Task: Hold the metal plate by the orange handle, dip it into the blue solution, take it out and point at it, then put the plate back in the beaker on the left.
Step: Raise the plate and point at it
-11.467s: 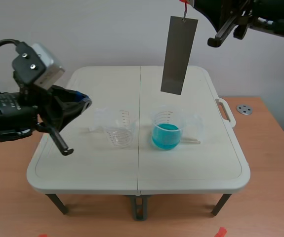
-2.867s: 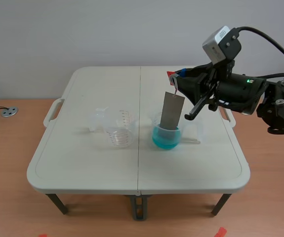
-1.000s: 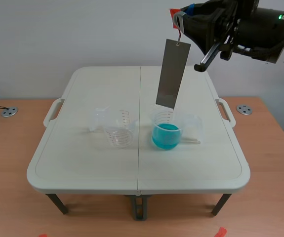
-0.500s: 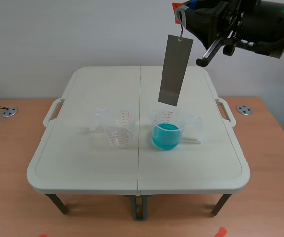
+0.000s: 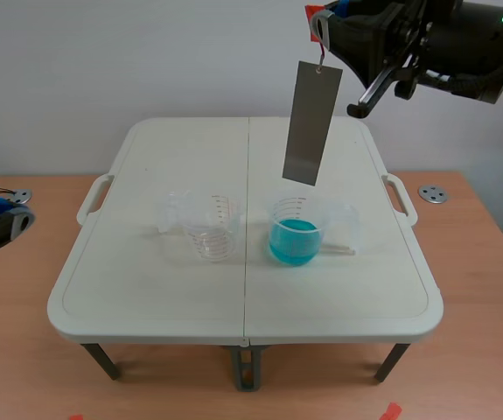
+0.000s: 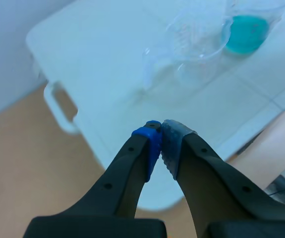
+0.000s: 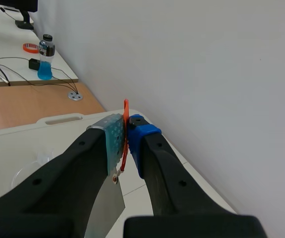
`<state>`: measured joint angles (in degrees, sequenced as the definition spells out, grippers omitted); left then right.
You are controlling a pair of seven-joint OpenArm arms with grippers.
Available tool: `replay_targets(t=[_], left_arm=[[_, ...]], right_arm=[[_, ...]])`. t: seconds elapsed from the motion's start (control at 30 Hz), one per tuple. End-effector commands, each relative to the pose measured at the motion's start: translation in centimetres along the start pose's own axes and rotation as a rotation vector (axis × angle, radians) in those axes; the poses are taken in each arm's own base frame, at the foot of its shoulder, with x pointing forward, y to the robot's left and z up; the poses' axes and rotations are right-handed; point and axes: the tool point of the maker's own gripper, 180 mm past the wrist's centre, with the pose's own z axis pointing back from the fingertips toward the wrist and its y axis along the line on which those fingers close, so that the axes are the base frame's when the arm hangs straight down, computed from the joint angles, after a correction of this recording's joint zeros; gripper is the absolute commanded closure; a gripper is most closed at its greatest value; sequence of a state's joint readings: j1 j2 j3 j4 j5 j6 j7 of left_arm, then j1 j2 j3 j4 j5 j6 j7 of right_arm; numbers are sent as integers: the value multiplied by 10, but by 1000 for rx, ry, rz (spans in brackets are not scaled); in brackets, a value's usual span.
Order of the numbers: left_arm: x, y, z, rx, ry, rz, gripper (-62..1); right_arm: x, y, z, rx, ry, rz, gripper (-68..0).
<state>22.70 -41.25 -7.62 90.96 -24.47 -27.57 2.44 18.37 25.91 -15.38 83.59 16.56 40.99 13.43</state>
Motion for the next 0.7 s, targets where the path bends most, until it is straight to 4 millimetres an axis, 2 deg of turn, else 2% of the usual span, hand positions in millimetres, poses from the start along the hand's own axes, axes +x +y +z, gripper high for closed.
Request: replay_targets(t=[0.0,0.17,0.43,0.67], left_arm=[[12,-7,-11,-31,-38,-12,-18],[36,-30,-47,-115,-99,-45,-18],[50,-63,-107,-187,-130,-88,-19],[58,-80,-152,-204,-128,-121,-18]], right_arm=[[19,-11,1,-17,-51,27,-15],[19,-11,1,-17,-50,28,-15],[19,-11,1,-17,-50,28,-15],[18,-11,1,-17,-50,28,-15]])
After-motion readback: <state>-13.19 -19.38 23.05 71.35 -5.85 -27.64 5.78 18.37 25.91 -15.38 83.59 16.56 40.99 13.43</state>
